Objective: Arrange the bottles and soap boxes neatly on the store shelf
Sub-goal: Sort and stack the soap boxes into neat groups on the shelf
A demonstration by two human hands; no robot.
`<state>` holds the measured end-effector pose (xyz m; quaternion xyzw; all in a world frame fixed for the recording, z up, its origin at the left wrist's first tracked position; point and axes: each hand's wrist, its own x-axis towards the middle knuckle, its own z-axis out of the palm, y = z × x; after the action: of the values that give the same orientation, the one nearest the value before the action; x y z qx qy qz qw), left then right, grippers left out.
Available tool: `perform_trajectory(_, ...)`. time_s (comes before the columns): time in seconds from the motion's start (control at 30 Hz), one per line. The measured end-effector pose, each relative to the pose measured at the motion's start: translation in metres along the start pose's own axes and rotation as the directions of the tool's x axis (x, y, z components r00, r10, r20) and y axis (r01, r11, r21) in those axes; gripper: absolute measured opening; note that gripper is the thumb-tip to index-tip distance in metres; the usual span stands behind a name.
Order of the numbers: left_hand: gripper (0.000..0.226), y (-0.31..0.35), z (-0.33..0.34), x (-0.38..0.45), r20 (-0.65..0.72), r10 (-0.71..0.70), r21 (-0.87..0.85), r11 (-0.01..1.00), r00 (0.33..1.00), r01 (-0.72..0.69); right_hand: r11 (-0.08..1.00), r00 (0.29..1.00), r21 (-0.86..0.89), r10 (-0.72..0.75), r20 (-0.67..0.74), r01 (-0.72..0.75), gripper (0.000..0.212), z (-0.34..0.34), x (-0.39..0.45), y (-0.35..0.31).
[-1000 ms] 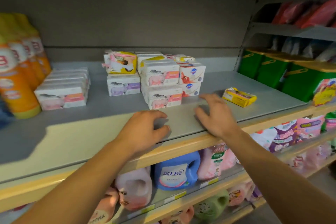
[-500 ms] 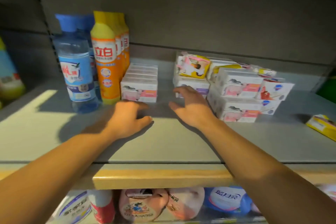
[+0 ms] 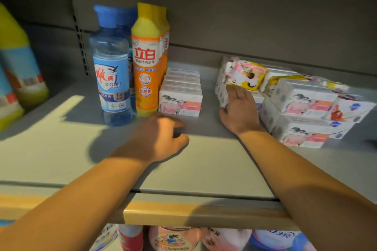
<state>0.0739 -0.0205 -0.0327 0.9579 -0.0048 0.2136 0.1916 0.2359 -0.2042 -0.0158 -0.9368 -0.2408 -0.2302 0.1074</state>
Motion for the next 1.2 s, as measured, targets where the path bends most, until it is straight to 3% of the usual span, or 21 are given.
perform_trajectory(0.23,0.025,0.001,-0.001,-0.001,-0.003,0.006,-0.008,1.0,1.0,-0.006,0.996,0.997,-0.042,-0.077,-0.016,0.077,0.056,-0.016,-0.007,0.019)
perform_trajectory(0.43,0.027,0.001,-0.001,-0.002,0.026,-0.02,-0.008,1.0,0.999,0.02,0.993,0.995,0.071,-0.099,0.012,0.098,0.051,-0.024,-0.01,0.015)
perform_trajectory(0.63,0.026,0.001,-0.003,-0.002,0.05,-0.006,-0.048,0.999,0.999,0.008,0.961,0.963,0.234,-0.195,0.185,0.15,0.043,-0.053,-0.026,0.012)
perform_trajectory(0.77,0.03,0.001,-0.005,-0.002,0.047,-0.006,-0.049,0.999,0.999,0.008,0.958,0.973,0.286,-0.043,0.226,-0.024,0.051,-0.06,-0.044,0.019)
perform_trajectory(0.87,0.031,0.002,-0.006,-0.003,0.053,-0.006,-0.076,0.997,0.999,0.01,0.835,0.981,0.539,0.008,0.196,-0.114,0.045,-0.063,-0.052,0.015)
perform_trajectory(0.97,0.03,0.005,-0.01,-0.003,0.023,-0.014,-0.352,0.936,1.0,0.021,0.654,0.984,0.744,0.002,0.181,-0.138,0.034,-0.065,-0.058,0.001)
perform_trajectory(1.07,0.029,0.011,-0.015,-0.003,-0.019,-0.036,-0.595,0.803,0.999,0.017,0.492,0.982,0.856,-0.005,0.188,-0.161,0.03,-0.059,-0.066,-0.02)
perform_trajectory(1.2,0.03,0.01,-0.021,-0.003,-0.006,-0.104,-0.692,0.718,0.995,0.071,0.279,0.974,0.935,0.007,0.227,-0.22,0.027,-0.049,-0.079,-0.035)
